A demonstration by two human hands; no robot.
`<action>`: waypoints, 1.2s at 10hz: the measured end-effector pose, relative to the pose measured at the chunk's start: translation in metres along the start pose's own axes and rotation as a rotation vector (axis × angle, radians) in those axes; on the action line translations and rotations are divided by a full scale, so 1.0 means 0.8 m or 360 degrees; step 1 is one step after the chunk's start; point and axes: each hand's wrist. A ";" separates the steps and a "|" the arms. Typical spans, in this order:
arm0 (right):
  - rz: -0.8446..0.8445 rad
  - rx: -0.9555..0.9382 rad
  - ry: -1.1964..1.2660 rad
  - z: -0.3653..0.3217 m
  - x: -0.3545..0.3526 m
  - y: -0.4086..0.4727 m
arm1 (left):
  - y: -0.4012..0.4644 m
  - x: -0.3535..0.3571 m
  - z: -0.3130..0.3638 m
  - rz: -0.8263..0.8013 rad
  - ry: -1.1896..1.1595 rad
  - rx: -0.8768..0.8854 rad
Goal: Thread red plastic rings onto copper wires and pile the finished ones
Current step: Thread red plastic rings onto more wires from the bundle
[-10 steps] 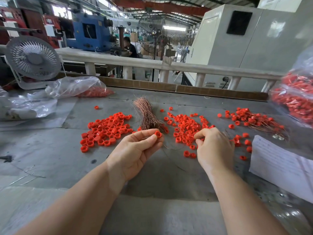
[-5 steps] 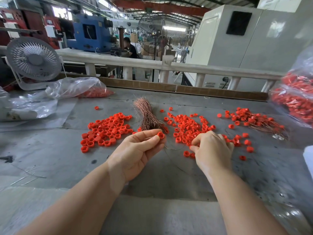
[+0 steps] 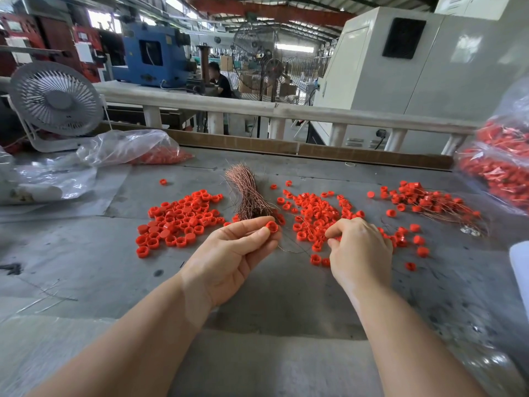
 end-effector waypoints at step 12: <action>-0.0471 -0.0466 0.1292 -0.022 -0.002 -0.013 | -0.003 0.005 -0.002 -0.0096 -0.0013 -0.0049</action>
Point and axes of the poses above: each hand's wrist, its own y-axis towards the middle knuckle, its own x-axis out of the palm, z = x × y, and after that the axes turned 2 degrees about y, right-handed
